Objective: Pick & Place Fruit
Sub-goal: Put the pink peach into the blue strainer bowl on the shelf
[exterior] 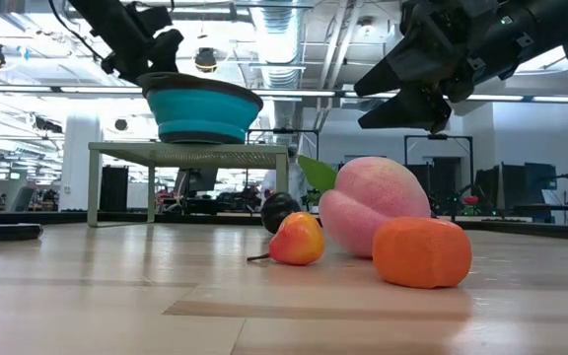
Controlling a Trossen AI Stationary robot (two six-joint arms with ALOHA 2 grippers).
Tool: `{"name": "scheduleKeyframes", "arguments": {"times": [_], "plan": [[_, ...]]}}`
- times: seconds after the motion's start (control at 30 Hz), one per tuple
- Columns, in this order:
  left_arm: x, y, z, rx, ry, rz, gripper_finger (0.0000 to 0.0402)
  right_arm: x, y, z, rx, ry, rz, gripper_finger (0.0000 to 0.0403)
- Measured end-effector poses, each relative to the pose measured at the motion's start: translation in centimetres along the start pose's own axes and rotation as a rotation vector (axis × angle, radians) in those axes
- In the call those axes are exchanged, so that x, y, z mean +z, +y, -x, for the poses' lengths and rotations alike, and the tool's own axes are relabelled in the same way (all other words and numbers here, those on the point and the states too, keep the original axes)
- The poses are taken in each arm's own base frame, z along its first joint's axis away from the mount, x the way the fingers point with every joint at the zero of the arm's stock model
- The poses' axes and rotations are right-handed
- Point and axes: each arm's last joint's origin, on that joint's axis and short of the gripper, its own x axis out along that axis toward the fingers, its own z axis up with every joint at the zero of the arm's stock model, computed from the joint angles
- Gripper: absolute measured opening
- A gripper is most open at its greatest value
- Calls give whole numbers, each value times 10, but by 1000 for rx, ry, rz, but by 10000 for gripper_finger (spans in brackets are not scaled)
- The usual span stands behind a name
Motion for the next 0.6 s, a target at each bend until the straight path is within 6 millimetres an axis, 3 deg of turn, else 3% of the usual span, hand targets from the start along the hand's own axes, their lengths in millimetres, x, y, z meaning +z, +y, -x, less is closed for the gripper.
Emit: {"name": "scheduleKeyframes", "arguments": {"times": [0.23, 0.6], "plan": [[4, 11, 20, -78, -63, 36, 298, 0, 0, 0, -1, -1, -1, 302], [5, 13, 58, -294, -180, 56, 283, 0, 0, 0, 1, 2, 1, 302]]}}
